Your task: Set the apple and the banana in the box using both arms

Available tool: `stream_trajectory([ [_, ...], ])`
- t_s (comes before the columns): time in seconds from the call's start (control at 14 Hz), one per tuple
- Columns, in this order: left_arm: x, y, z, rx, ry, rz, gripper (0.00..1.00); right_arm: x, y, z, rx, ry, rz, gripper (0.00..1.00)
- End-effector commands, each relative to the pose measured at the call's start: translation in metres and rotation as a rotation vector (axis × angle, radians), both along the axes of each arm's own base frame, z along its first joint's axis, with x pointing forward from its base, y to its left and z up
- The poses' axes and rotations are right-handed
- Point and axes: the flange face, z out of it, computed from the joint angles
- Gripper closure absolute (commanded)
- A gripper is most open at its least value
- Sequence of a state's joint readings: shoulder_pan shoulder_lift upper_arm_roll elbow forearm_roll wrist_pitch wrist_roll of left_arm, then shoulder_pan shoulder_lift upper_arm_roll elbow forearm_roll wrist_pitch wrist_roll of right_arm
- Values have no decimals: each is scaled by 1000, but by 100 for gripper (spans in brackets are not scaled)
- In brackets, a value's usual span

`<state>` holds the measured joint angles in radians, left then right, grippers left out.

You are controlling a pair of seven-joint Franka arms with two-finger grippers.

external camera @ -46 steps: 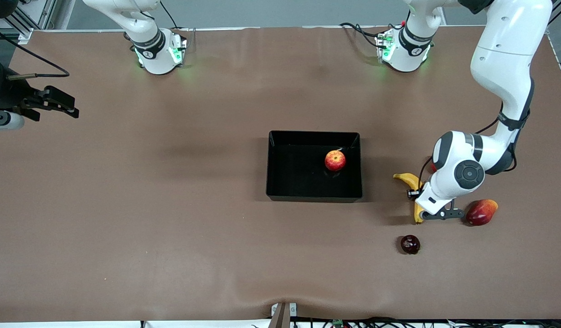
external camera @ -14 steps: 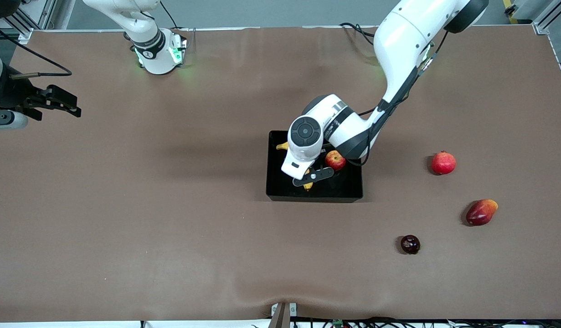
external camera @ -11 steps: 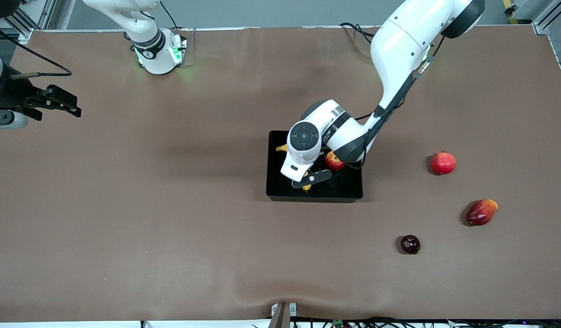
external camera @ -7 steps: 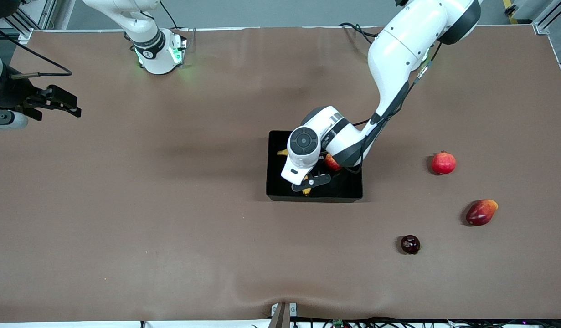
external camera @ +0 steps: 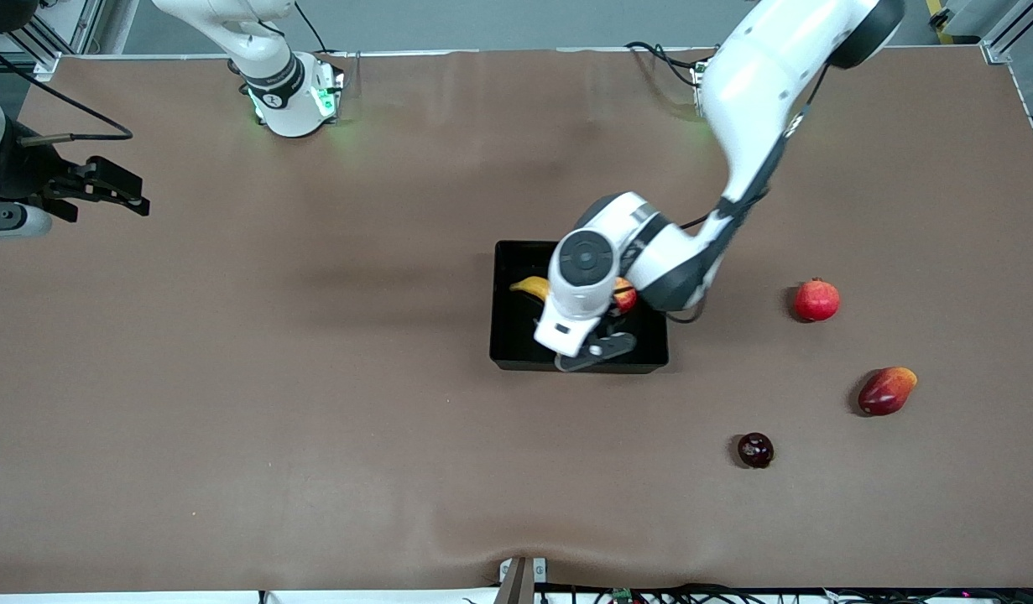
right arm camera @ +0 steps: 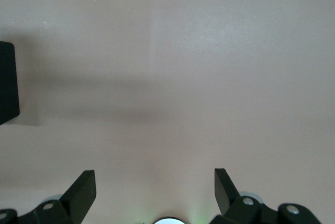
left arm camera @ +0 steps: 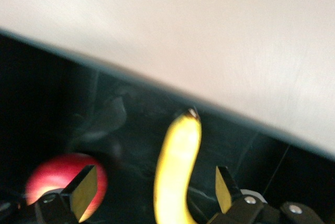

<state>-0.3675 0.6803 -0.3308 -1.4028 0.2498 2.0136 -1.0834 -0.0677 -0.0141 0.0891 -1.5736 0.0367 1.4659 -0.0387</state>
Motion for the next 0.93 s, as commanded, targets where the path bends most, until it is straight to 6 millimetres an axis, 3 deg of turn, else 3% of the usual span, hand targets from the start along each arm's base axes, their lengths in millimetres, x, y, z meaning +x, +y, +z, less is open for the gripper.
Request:
stream_trajectory([
  [0.0,6,60,107,39,-62,56,0,-3,0,3,6,1,5,0],
  [0.14,6,101,169,59,-103,95,0,-3,0,3,6,0,5,0],
  [0.29,7,146,213,73,-118,94,0,-3,0,4,6,-2,5,0],
  [0.5,11,225,247,98,-68,64,0,-2,-2,4,-1,-9,6,0],
  [0.86,8,315,284,124,-51,-61,0,1,-7,5,-6,-40,-5,0],
])
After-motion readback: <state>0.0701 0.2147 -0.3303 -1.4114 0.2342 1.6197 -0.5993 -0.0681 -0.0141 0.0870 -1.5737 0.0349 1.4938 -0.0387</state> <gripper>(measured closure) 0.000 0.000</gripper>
